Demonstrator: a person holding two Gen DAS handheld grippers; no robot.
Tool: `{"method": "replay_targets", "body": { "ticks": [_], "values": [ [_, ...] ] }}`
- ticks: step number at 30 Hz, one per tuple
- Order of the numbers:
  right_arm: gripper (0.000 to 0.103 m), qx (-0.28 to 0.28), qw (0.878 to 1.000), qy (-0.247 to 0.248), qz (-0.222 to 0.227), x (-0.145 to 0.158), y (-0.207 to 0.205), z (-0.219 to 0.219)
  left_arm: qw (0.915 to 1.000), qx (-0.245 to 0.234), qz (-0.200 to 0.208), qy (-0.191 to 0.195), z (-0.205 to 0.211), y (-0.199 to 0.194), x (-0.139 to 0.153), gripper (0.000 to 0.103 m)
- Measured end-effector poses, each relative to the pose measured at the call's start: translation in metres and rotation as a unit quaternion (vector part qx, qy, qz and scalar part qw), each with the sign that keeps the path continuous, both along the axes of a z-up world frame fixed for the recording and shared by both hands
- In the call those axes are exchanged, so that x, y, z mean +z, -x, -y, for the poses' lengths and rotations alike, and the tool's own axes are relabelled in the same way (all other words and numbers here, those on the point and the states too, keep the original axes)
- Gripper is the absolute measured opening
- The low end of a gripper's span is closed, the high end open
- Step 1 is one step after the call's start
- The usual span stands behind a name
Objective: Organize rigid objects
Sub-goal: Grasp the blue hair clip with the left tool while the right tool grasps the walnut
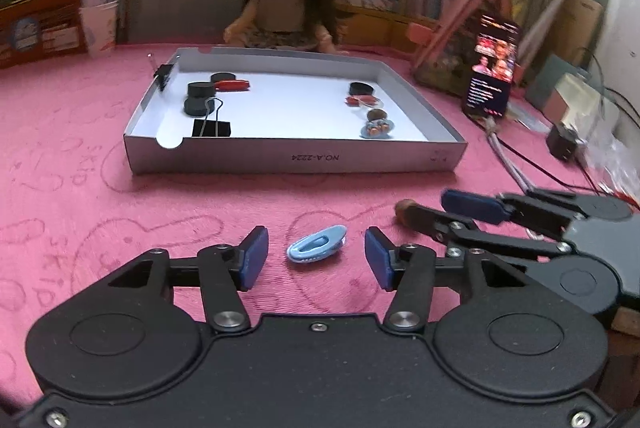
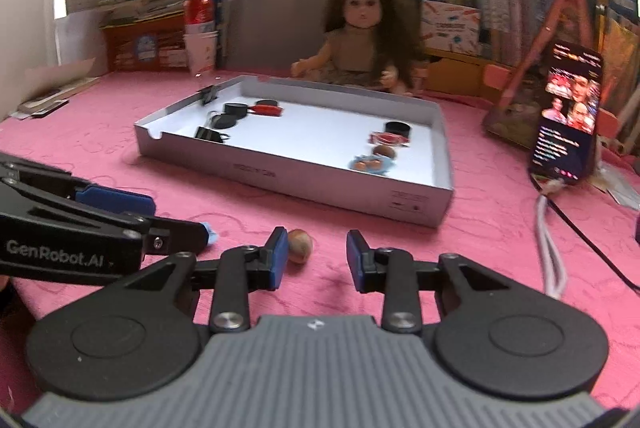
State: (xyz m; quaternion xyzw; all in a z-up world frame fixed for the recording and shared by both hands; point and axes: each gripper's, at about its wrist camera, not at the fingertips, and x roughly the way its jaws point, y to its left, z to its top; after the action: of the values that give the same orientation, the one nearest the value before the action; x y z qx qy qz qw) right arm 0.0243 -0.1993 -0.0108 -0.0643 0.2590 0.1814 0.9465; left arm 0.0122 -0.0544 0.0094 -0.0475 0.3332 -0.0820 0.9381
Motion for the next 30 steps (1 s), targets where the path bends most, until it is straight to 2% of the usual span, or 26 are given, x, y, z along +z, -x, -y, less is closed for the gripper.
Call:
{"method": "replay_targets", "body": {
  "ticks": [4,6,8,10,16,18,23,30],
  "values": [
    [0.041,-0.003,1.0,-0.021,-0.016,-0.005,-0.002,0.01,0.9999,0.017,0.0,-0.004,0.007,-0.002,-0.005,0.05],
    [0.055,-0.009,0.999,-0.034,-0.017,-0.007,-0.003,0.014,0.9997,0.023,0.001,-0.008,0.008,-0.004,-0.007,0.042],
    [0.061,-0.014,0.999,-0.05,-0.016,-0.009,-0.004,0.018,0.9994,0.026,0.005,-0.02,0.01,-0.005,-0.009,0.038],
    [0.062,-0.02,0.998,-0.051,-0.009,-0.01,-0.006,0.018,0.9993,0.022,0.008,-0.028,0.01,-0.005,-0.009,0.038],
    [0.062,-0.017,1.0,-0.009,0.012,-0.011,-0.013,0.002,0.9991,0.02,0.012,-0.037,0.01,-0.002,-0.01,0.038],
    [0.053,-0.015,1.0,0.007,0.012,-0.012,-0.013,-0.003,0.9989,0.023,0.012,-0.038,0.009,-0.003,-0.01,0.038],
    [0.023,-0.008,1.0,0.006,0.009,-0.011,-0.008,-0.006,0.9986,0.023,0.015,-0.046,0.011,-0.003,-0.012,0.038],
    [0.023,-0.004,1.0,-0.001,0.011,-0.006,-0.002,-0.007,0.9989,0.025,0.012,-0.038,0.006,-0.001,-0.009,0.04]
  ]
}}
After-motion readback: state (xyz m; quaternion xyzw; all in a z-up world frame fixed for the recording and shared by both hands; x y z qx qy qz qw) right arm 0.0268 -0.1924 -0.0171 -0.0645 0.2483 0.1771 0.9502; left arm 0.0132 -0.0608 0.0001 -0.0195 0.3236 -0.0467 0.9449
